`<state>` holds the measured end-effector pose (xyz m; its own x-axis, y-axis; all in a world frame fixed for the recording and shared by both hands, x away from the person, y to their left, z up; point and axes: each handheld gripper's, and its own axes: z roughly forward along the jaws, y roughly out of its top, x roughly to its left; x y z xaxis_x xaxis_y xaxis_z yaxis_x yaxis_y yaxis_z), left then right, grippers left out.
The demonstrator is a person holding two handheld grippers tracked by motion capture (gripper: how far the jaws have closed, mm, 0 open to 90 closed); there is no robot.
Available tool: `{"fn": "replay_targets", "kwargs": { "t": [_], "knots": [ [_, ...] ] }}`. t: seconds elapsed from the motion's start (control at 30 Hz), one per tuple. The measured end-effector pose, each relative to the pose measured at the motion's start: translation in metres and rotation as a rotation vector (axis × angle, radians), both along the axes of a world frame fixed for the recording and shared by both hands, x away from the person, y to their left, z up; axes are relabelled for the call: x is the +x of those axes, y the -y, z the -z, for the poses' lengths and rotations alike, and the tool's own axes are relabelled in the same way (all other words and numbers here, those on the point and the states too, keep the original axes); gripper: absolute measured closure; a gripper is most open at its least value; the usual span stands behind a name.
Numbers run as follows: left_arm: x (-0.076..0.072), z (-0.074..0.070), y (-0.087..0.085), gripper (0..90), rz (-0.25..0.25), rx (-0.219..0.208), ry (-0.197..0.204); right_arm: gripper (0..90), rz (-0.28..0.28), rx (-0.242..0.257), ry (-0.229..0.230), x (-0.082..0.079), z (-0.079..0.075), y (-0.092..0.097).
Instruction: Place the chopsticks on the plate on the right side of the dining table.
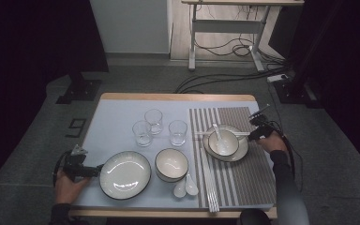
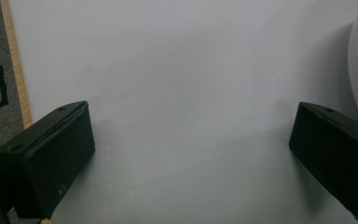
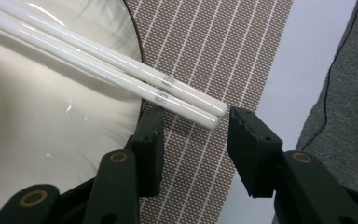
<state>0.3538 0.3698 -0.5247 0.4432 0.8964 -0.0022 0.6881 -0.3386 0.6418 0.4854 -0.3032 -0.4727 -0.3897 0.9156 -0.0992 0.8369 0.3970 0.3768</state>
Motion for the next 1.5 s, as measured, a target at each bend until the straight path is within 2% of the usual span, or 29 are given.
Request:
{"fn": "replay_targets", "kwargs": {
  "t": [0.2, 0.6, 0.7, 0.9, 1.0, 1.23, 1.5],
  "knots": [
    [0.000, 0.000, 0.000, 0.0, 0.000, 0.000, 0.000, 59.8, -0.001, -0.006, 0.005, 0.001, 0.001, -0.003],
    [0.000, 0.000, 0.000, 0.0, 0.000, 0.000, 0.000, 59.3, 0.012, -0.005, 0.009, 0.004, 0.001, -0.001],
    [0.000, 0.000, 0.000, 0.0, 0.000, 0.000, 0.000, 57.9, 0.014, -0.003, 0.012, 0.003, 0.001, -0.001],
    [0.000, 0.000, 0.000, 0.0, 0.000, 0.000, 0.000, 48.3, 0.007, 0.015, 0.026, -0.005, -0.007, 0.002],
    [0.000, 0.000, 0.000, 0.0, 0.000, 0.001, 0.001, 45.1, 0.001, 0.056, 0.015, -0.010, -0.012, 0.003],
    [0.000, 0.000, 0.000, 0.0, 0.000, 0.001, 0.001, 39.9, -0.026, 0.088, 0.023, -0.024, -0.026, -0.001],
    [0.000, 0.000, 0.000, 0.0, 0.000, 0.001, 0.001, 35.7, -0.050, 0.136, 0.040, -0.038, -0.042, -0.013]
  ]
}}
